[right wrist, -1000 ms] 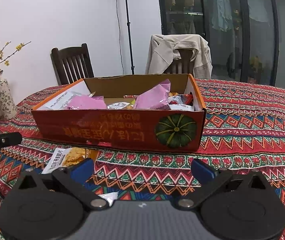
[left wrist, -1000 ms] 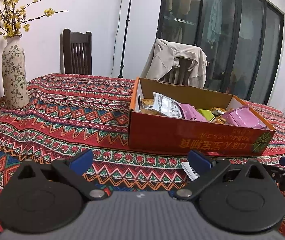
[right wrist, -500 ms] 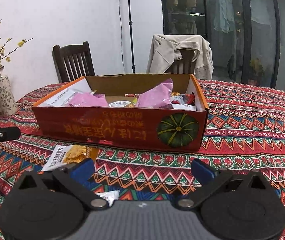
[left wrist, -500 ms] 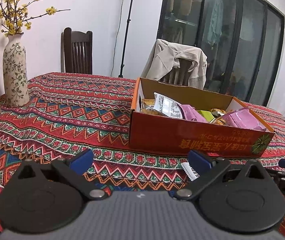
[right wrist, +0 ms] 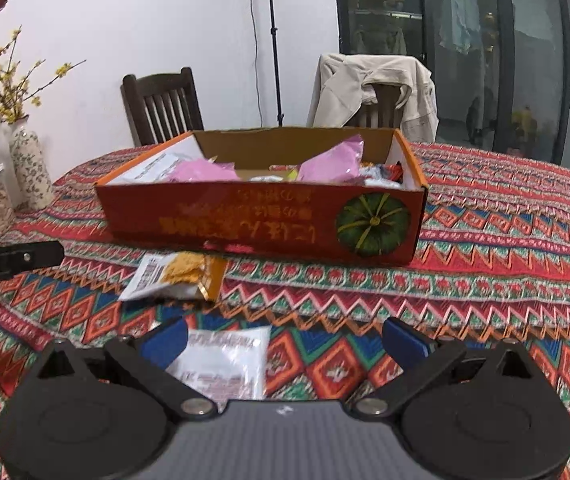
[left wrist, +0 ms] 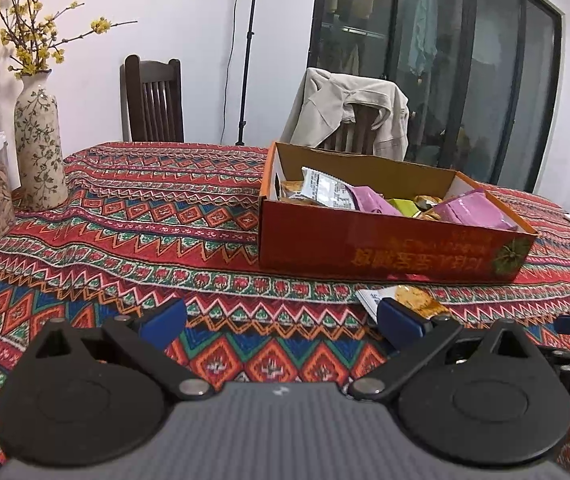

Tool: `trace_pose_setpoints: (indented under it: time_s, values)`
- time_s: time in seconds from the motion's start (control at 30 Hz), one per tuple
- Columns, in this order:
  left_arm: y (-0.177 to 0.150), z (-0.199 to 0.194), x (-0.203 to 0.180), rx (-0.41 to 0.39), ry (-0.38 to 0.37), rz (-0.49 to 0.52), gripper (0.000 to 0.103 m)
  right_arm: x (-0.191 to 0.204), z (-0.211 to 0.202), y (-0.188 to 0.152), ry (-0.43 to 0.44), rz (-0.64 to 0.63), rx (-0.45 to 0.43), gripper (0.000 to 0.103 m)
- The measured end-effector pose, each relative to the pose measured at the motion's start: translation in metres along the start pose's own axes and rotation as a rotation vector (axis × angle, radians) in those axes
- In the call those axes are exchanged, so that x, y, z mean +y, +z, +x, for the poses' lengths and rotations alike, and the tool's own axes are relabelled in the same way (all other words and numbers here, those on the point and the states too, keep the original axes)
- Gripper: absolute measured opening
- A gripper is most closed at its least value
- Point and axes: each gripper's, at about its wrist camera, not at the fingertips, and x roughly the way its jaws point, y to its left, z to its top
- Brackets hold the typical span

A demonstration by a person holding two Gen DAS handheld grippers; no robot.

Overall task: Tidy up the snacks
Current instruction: 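Grasp a white packet with the right tool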

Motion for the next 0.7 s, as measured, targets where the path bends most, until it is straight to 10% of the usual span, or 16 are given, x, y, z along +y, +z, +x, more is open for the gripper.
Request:
trace_pose_setpoints:
  time_s: [0.7]
  values:
    - [-0.016, 0.001, 0.010, 0.046, -0.028, -0.042, 0.103, 0.033, 0.018, -0.004, 0.024, -0.050, 0.114, 0.103]
